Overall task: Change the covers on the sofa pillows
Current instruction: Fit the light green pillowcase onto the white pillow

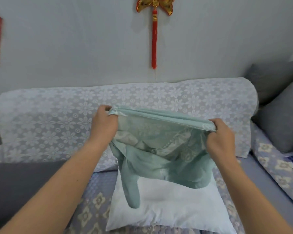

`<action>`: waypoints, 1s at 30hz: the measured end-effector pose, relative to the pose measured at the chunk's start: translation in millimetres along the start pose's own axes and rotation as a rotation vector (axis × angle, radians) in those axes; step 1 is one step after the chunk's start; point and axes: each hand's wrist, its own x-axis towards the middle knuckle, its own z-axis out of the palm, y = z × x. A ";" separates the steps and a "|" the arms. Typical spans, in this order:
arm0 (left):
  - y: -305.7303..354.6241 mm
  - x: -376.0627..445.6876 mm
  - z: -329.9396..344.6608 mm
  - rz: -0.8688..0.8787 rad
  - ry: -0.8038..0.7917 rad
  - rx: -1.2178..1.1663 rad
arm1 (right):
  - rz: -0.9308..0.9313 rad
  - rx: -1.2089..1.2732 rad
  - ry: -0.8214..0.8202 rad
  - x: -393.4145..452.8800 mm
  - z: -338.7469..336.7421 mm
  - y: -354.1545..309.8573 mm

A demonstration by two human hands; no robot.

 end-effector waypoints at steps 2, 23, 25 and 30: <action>-11.1 -11.2 0.5 0.016 0.168 -0.087 | -0.100 -0.010 0.067 -14.0 4.7 5.9; -284.8 -215.7 26.4 -0.307 -0.691 0.939 | 0.353 -0.600 -0.819 -181.3 55.8 193.1; -278.8 -210.2 37.4 -0.199 -0.659 0.894 | 0.262 -0.501 -0.717 -173.7 55.0 177.2; -230.3 -206.8 98.1 -0.103 -0.885 0.414 | 0.007 -0.229 -0.755 -162.5 63.4 117.9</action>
